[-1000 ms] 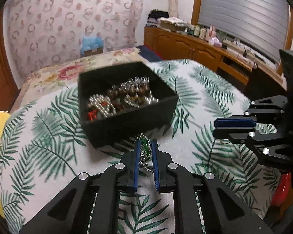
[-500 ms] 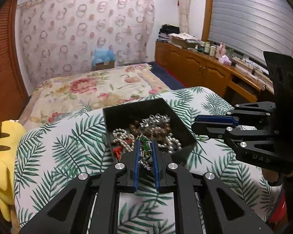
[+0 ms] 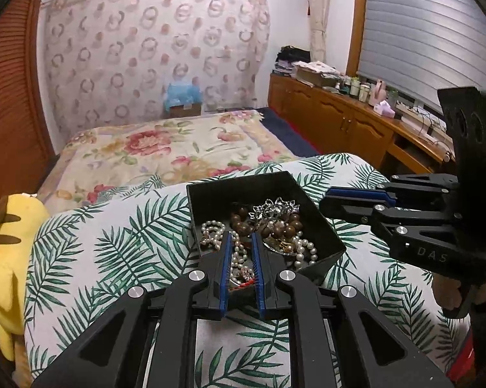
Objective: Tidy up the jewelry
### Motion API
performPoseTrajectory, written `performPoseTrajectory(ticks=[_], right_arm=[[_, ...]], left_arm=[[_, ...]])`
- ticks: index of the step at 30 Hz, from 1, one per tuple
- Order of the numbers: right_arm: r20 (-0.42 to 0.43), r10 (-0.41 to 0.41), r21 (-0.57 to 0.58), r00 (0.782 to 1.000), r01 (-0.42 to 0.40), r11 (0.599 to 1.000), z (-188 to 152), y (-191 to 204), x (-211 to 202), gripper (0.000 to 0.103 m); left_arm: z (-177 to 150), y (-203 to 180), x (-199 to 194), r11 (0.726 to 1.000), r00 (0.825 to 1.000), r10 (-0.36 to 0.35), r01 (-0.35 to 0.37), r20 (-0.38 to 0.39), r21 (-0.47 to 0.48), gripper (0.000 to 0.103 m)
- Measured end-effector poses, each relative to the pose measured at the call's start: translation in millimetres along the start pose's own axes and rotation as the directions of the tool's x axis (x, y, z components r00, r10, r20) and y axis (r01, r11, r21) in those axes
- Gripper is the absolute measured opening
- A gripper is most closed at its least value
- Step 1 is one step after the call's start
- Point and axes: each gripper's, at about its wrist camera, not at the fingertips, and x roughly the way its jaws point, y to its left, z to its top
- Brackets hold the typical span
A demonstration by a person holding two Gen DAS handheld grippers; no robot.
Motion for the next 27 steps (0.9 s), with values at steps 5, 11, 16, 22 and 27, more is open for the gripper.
performPoseTrajectory(ticks=[5,11,16,22,27], right_arm=[[0.03,-0.034,0.015,0.999,0.033,0.999,-10,3,-16,0.015],[0.074,-0.072,0.055,0.995,0.068,0.996,-26,6,-40,0.028],[0.113,-0.105,0.067,0.988,0.098,0.993,-36,13,-61,0.055],[0.165,-0.164,0.101,0.973,0.149,0.984,-48,23,-86,0.086],[0.193,-0.22,0.135,0.956,0.196,0.971,-61,27,-102,0.1]], left_arm=[[0,-5,-13,1.0,0.999,0.028,-0.028,0.016,-0.003,0.024],[-5,-11,-34,0.998,0.997,0.064,-0.064,0.053,-0.01,0.065],[-11,-19,-54,0.994,0.989,0.109,-0.109,0.096,-0.005,0.091],[-22,-21,-72,0.991,0.984,0.131,-0.126,0.12,-0.049,0.095],[-31,-25,-79,0.987,0.982,0.158,-0.153,0.107,-0.058,0.095]])
